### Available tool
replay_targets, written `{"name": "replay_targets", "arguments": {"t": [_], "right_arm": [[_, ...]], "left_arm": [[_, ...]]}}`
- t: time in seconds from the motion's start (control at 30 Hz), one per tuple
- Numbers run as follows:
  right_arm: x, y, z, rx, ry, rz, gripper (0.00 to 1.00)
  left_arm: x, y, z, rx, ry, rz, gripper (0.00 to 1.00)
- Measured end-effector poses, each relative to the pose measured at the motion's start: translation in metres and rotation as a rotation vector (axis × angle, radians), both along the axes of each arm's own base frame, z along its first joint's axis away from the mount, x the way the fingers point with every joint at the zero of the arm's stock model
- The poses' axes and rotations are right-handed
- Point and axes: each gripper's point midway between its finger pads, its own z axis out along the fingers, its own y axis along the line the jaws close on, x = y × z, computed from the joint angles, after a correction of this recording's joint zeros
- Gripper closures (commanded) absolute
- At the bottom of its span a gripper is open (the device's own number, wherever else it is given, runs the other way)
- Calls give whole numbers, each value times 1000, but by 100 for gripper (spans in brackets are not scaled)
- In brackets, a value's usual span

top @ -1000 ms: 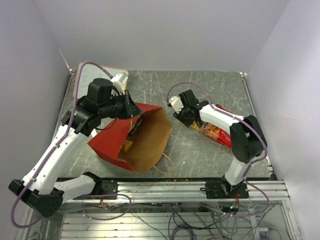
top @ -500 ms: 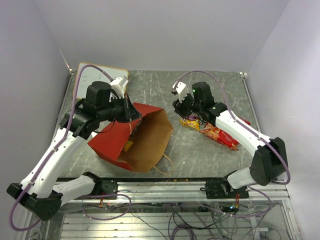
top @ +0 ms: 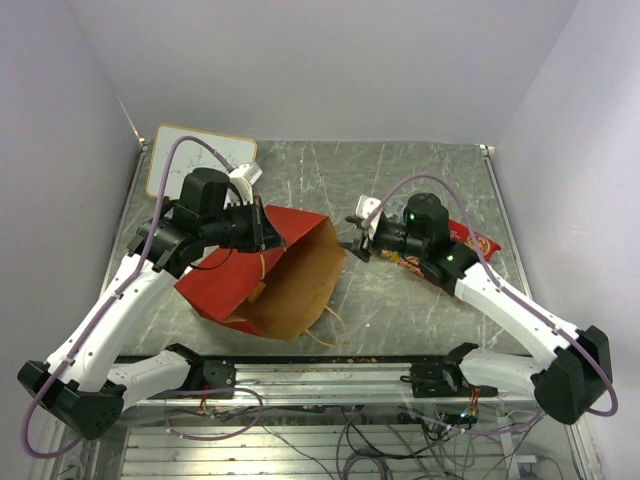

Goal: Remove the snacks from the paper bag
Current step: Take out the snack from the paper bag.

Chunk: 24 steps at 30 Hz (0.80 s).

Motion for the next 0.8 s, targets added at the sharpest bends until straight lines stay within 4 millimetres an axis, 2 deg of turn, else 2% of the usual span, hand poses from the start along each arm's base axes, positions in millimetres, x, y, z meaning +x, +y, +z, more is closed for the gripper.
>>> {"name": "replay_targets", "arguments": {"t": [0.13, 0.2, 0.43, 0.57, 0.7, 0.8], "right_arm": [[-35, 19, 22, 0, -155, 153, 38], [-47, 26, 25, -1, -203, 209, 37], [-67, 57, 17, -27, -284, 334, 38], [-76, 76, -3, -81, -332, 425, 39], [-83, 101, -39, -181, -375, 528, 41], [-79, 116, -72, -288, -416, 573, 41]], "left_arm": [[-2, 0, -3, -3, 27, 7, 93], [-2, -1, -3, -9, 37, 12, 93], [3, -5, 0, -42, 63, 44, 93], [7, -6, 7, -59, 49, 61, 93], [11, -7, 15, -69, 26, 66, 93], [11, -7, 17, -70, 22, 67, 93]]}}
